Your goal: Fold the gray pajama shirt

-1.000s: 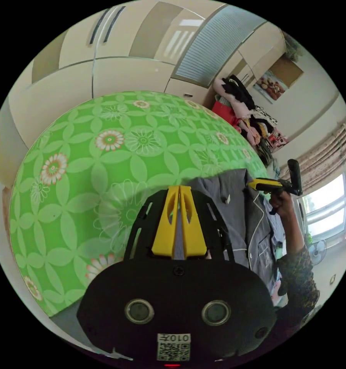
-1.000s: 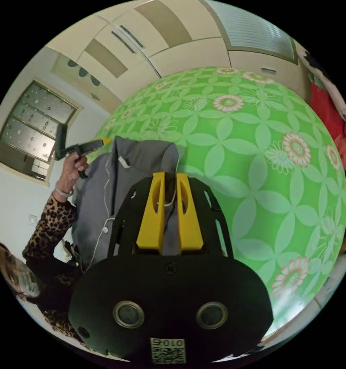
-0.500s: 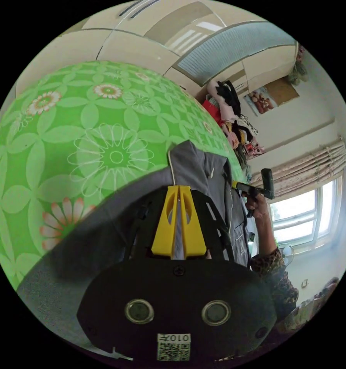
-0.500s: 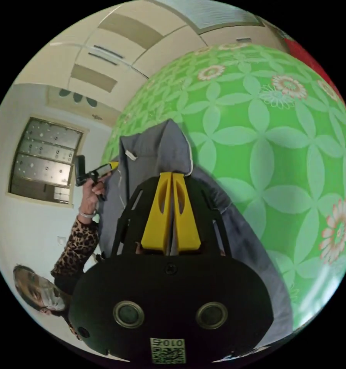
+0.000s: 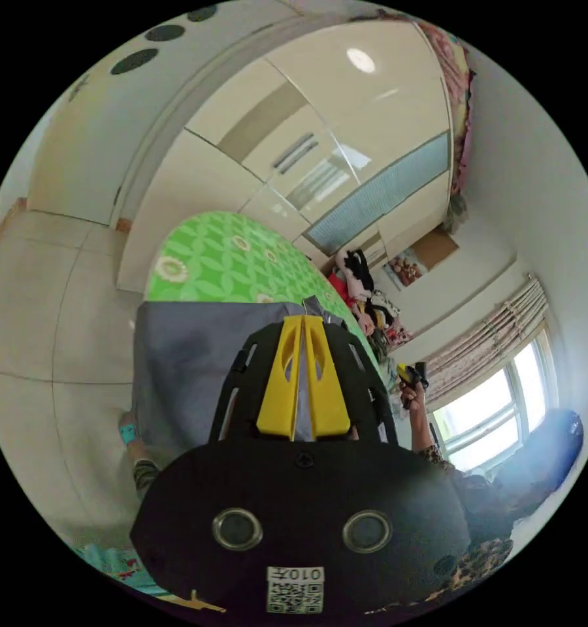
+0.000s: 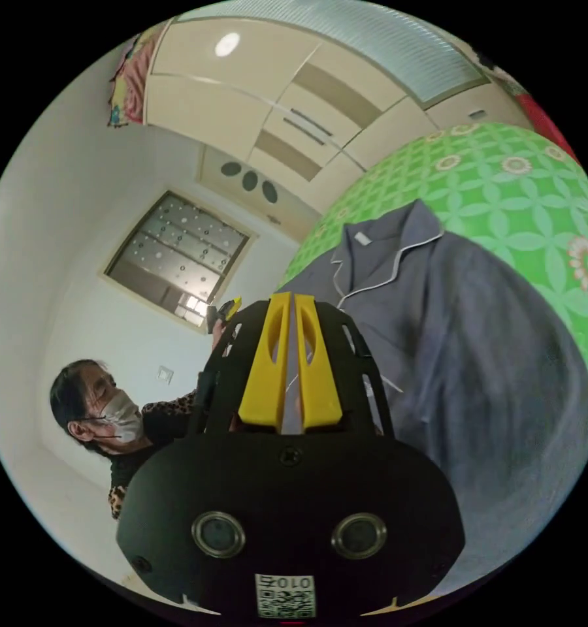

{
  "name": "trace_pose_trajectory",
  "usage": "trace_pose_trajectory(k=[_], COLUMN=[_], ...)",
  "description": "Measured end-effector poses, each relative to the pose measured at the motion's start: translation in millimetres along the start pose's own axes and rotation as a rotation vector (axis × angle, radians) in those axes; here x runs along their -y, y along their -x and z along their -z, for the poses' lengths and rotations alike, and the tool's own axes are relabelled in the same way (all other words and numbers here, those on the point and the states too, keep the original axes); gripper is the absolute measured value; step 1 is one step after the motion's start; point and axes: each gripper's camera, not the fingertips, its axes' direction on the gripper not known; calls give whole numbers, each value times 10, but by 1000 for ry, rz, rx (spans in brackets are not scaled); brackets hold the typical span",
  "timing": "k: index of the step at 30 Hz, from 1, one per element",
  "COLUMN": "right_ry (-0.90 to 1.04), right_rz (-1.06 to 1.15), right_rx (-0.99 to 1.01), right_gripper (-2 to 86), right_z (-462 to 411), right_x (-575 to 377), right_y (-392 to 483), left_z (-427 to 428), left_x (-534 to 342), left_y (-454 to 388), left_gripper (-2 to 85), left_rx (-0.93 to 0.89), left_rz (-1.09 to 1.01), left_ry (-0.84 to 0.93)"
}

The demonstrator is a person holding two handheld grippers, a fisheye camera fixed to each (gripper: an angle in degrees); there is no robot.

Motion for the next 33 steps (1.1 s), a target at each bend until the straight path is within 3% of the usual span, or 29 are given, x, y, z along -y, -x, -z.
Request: trace_pose_trajectory(k=[4, 6, 9, 12, 19, 24, 26, 29, 33], right_ry=[172, 250, 271, 188, -97, 20, 123, 139, -41], right_rz=[46, 103, 117, 184, 55, 91, 44, -35, 106], right_rx=[-41, -85, -164, -42, 38, 9, -46, 6, -27], right_gripper=[41, 38, 32, 32, 52, 43, 33, 29, 28], right_z=[-724, -1082, -1426, -1352, -614, -1271, -1723, -1947, -1529], right_x=[29, -123, -602, -1319, -3133, -3600, -3735, -3897, -3658], right_y=[513, 767, 1031, 1240, 1118, 1249, 1100, 823, 1096], left_z=[903, 1204, 1210, 910, 424, 383, 277, 190, 259], left_x=[-990, -1820, -2737, -3338, -3436, -3482, -3690, -3979, -3538], left_y=[1048, 1769, 2289, 2400, 1539, 57, -38, -181, -721], left_gripper=[-2, -1, -1, 0, 1, -1, -1, -1, -2], left_rx=[-91, -222, -342, -446, -626, -430, -379, -572, -373], left_rz=[229, 406, 456, 412, 80, -423, -375, -291, -387], left_ry=[-148, -255, -299, -224, -61, 128, 135, 134, 60])
